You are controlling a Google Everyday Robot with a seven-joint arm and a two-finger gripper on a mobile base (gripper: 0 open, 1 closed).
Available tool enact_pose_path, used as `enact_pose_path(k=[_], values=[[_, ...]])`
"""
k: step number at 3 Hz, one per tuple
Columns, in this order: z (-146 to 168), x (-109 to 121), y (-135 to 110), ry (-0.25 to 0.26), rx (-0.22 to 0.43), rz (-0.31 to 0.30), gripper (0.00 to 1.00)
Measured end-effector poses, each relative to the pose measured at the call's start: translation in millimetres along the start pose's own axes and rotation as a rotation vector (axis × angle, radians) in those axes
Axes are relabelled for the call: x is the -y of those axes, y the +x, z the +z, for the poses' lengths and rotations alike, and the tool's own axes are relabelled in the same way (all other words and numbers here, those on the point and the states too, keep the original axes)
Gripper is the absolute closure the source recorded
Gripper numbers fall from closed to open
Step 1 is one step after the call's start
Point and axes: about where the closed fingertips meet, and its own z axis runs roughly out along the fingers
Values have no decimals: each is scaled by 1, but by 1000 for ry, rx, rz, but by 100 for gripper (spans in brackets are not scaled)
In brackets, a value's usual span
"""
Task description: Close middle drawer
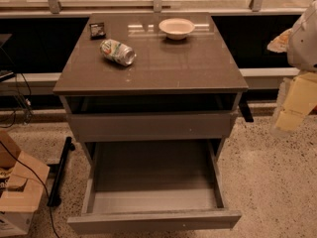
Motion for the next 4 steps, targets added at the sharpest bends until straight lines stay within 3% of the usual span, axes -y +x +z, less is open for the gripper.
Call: enact_pose_path(k=[1, 3, 4], values=[[0, 0, 0, 0, -1, 0, 0], [22, -23, 2, 11, -72, -6, 41], [78, -50, 12, 4, -36, 45, 66]])
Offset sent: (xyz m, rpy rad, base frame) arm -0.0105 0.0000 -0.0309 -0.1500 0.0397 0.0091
